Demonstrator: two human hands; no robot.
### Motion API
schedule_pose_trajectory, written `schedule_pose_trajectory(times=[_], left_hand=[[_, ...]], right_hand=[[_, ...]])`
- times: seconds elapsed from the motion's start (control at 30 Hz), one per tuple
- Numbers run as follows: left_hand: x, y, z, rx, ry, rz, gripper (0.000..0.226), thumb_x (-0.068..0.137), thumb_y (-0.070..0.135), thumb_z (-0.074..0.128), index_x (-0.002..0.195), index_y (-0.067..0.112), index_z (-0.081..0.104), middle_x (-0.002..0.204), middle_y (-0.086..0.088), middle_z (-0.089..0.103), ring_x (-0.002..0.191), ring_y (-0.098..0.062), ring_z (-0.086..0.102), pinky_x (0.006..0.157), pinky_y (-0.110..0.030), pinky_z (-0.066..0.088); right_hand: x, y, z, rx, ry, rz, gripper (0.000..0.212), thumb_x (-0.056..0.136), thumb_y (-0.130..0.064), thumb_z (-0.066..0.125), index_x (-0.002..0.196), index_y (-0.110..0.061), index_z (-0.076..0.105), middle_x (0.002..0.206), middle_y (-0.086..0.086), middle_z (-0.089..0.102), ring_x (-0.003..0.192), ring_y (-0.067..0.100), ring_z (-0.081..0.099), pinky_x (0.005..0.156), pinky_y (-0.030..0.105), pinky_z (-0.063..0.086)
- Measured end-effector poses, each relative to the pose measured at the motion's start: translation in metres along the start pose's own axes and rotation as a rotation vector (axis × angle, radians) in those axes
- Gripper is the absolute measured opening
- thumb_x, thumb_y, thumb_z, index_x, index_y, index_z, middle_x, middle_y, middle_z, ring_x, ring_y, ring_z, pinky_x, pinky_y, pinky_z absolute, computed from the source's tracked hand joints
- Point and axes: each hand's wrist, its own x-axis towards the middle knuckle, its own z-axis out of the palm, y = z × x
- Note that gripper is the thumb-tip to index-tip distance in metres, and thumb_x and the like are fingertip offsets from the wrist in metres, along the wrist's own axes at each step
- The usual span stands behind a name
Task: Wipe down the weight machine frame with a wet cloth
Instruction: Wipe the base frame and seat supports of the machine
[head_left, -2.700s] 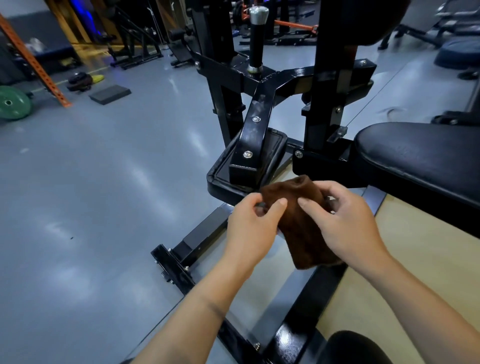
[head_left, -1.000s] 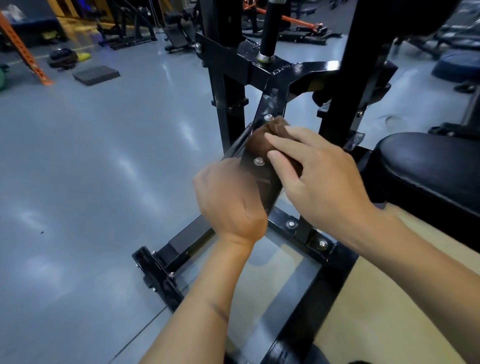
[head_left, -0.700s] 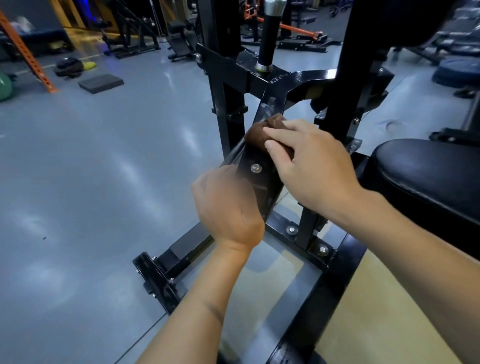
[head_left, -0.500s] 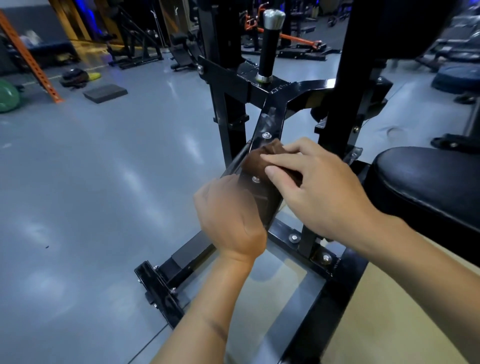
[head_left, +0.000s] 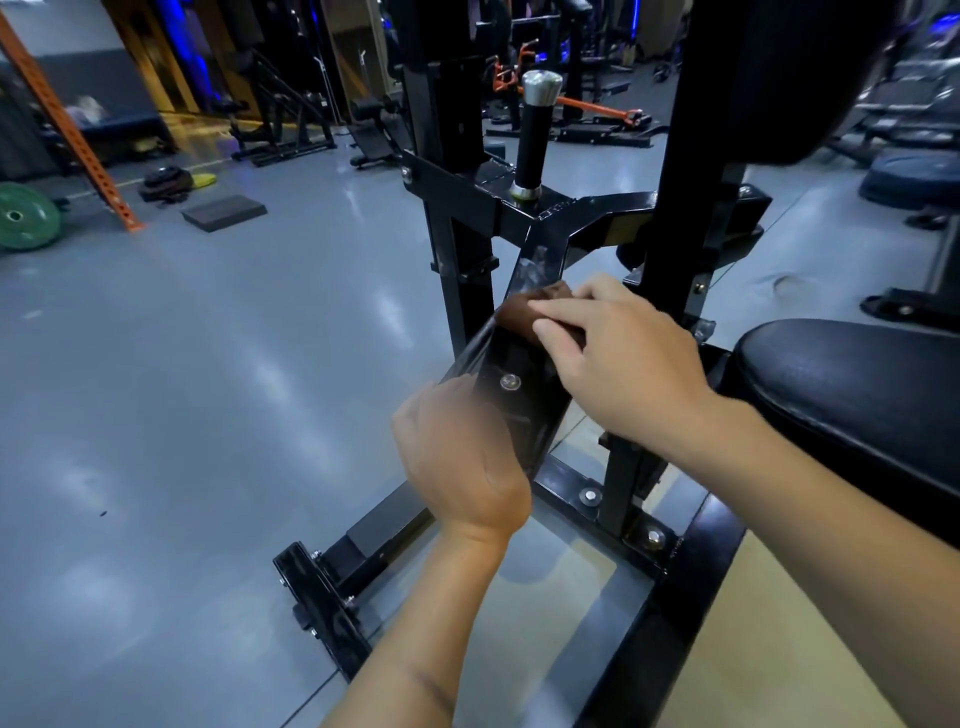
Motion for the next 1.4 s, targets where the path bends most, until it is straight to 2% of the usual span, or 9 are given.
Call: schedule_pose_trajectory(times=[0.17,0.47,0.63,0.73,0.83,1.0,1.13,1.23,1.4], left_hand=[[-0.001,0.001,0.001,-0.005,-0.006,-0.012,0.054,0.102,0.038,0.031,0.108,0.01,0.076,0.11,0.002,0.07,0.116,-0.026,0.05,0.097,-0.043,0.046],[-0.002,0.004,0.0,-0.018,-0.006,-0.03,0.053,0.1,0.038,0.032,0.108,0.009,0.076,0.111,0.002,0.069,0.117,-0.015,0.043,0.097,-0.041,0.047],[-0.001,0.002,0.0,-0.012,-0.024,-0.025,0.054,0.101,0.039,0.031,0.11,0.01,0.075,0.113,0.003,0.068,0.119,-0.022,0.047,0.096,-0.047,0.047],[-0.002,0.001,-0.001,-0.011,-0.026,-0.023,0.053,0.101,0.039,0.032,0.11,0.009,0.075,0.113,0.003,0.068,0.119,-0.02,0.046,0.097,-0.046,0.047],[-0.001,0.002,-0.002,-0.014,-0.03,-0.033,0.053,0.1,0.039,0.032,0.109,0.01,0.075,0.114,0.004,0.068,0.119,-0.015,0.043,0.097,-0.045,0.047],[0.0,0.001,-0.003,-0.002,-0.045,-0.007,0.055,0.103,0.04,0.029,0.111,0.01,0.075,0.114,0.005,0.067,0.118,-0.021,0.045,0.096,-0.046,0.047],[-0.001,0.0,-0.004,-0.015,-0.053,0.02,0.053,0.104,0.034,0.027,0.113,0.011,0.074,0.114,0.004,0.067,0.117,-0.021,0.045,0.098,-0.044,0.046],[-0.001,-0.001,-0.005,-0.029,-0.045,0.009,0.053,0.104,0.032,0.025,0.115,0.013,0.073,0.116,0.006,0.066,0.119,-0.013,0.041,0.098,-0.04,0.045],[-0.001,-0.001,-0.005,-0.036,-0.036,-0.011,0.054,0.106,0.033,0.023,0.119,0.013,0.071,0.118,0.005,0.066,0.121,-0.011,0.04,0.099,-0.038,0.044]], right_hand=[[-0.022,-0.014,-0.006,-0.021,-0.041,-0.004,0.036,0.106,-0.047,0.044,0.137,-0.042,0.062,0.117,-0.016,0.045,0.089,0.016,0.058,0.071,0.034,0.046],[0.004,-0.02,-0.007,-0.136,-0.059,0.003,0.032,0.107,-0.045,0.041,0.126,-0.037,0.066,0.112,-0.006,0.044,0.081,0.021,0.059,0.061,0.032,0.039],[-0.034,-0.027,-0.018,-0.119,-0.157,-0.021,0.035,0.107,-0.048,0.037,0.13,-0.041,0.062,0.112,-0.01,0.044,0.091,0.021,0.059,0.075,0.037,0.046],[-0.017,-0.019,-0.02,-0.104,-0.135,0.016,0.034,0.106,-0.052,0.039,0.134,-0.051,0.058,0.108,-0.014,0.044,0.093,0.018,0.057,0.074,0.036,0.039],[0.01,-0.018,-0.012,-0.115,-0.093,0.05,0.034,0.107,-0.048,0.041,0.133,-0.046,0.062,0.108,-0.008,0.045,0.088,0.02,0.056,0.07,0.036,0.044],[-0.027,-0.025,-0.015,-0.018,-0.164,0.015,0.035,0.106,-0.048,0.041,0.135,-0.045,0.06,0.11,-0.01,0.044,0.092,0.019,0.058,0.081,0.042,0.053],[-0.022,-0.014,-0.018,-0.064,-0.151,0.03,0.035,0.105,-0.054,0.039,0.135,-0.055,0.056,0.102,-0.014,0.044,0.087,0.013,0.055,0.072,0.036,0.042],[0.008,-0.012,-0.011,-0.08,-0.092,0.055,0.034,0.107,-0.049,0.04,0.133,-0.05,0.061,0.102,-0.011,0.044,0.083,0.015,0.053,0.066,0.034,0.041],[-0.019,-0.025,-0.013,-0.035,-0.158,-0.006,0.037,0.105,-0.051,0.042,0.138,-0.048,0.058,0.109,-0.011,0.04,0.09,0.015,0.055,0.079,0.04,0.052]])
